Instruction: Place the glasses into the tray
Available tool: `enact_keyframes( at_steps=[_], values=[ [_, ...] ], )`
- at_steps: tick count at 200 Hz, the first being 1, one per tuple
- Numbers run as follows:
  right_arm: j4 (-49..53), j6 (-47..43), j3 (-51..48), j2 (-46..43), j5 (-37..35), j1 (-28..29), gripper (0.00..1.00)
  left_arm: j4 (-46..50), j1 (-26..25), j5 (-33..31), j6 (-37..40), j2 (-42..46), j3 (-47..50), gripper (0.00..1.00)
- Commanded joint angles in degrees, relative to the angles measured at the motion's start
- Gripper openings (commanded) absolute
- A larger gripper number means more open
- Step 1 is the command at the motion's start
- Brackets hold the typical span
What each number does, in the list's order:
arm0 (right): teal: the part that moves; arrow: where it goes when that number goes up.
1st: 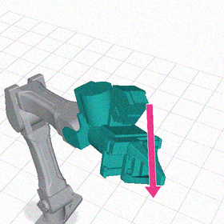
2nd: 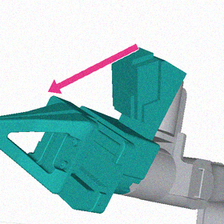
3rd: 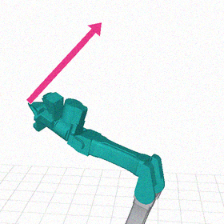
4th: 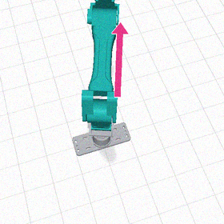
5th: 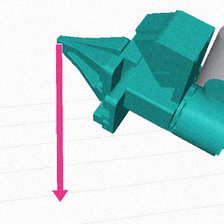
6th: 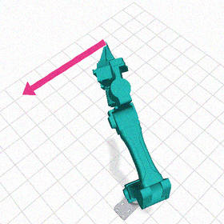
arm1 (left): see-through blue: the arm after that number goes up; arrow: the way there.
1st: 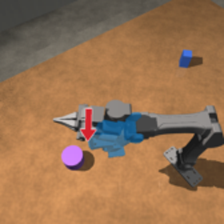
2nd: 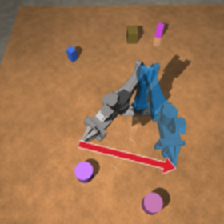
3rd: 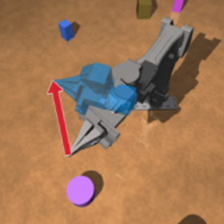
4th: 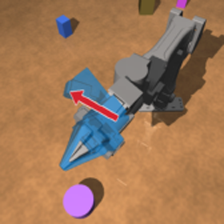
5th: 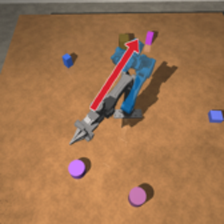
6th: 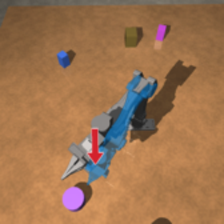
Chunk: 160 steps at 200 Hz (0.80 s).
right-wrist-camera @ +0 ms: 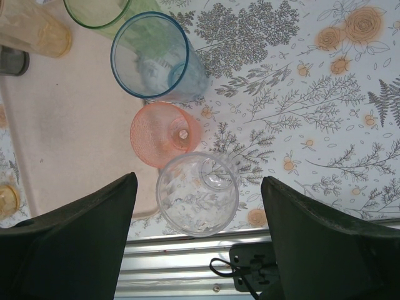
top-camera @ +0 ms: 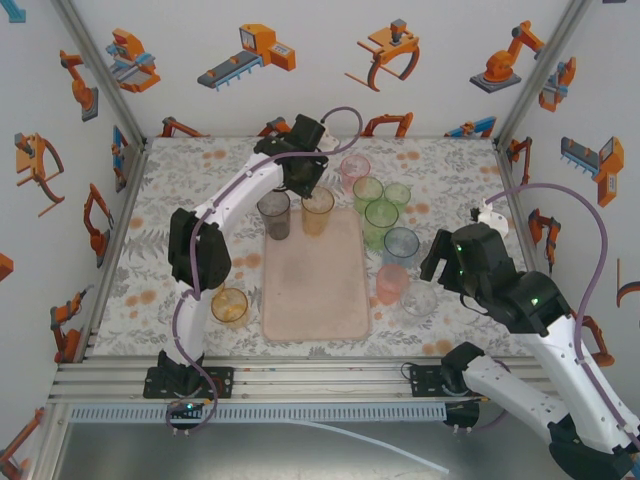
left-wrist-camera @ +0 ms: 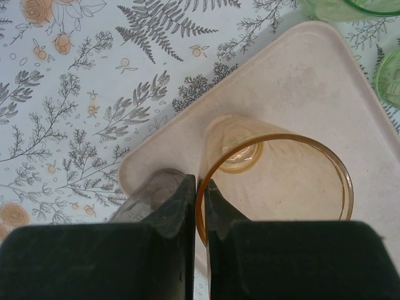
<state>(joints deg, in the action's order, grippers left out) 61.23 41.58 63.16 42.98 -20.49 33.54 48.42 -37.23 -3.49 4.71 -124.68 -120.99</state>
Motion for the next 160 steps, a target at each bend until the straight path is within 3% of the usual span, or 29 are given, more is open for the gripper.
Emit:
enact_keyframes(
  at_steps=[1, 70, 160],
  values=[
    [0.65, 0.52, -0.29, 0.01, -1.31, 0.35, 0.73, 0.53, -0.02, -0.28, 0.71, -1.18, -1.88, 0.13],
    [0.65, 0.6, -0.65, -0.16, -1.63, 0.3, 0.74, 0.97, -0.02, -0.77, 0.99, -1.07, -1.14, 0.18],
    [-0.31, 0.6, -1.12, 0.08, -1.31, 0.36, 0.75, 1.06, -0.03, -1.61, 1.99, 0.99, -1.19, 0.37]
  ],
)
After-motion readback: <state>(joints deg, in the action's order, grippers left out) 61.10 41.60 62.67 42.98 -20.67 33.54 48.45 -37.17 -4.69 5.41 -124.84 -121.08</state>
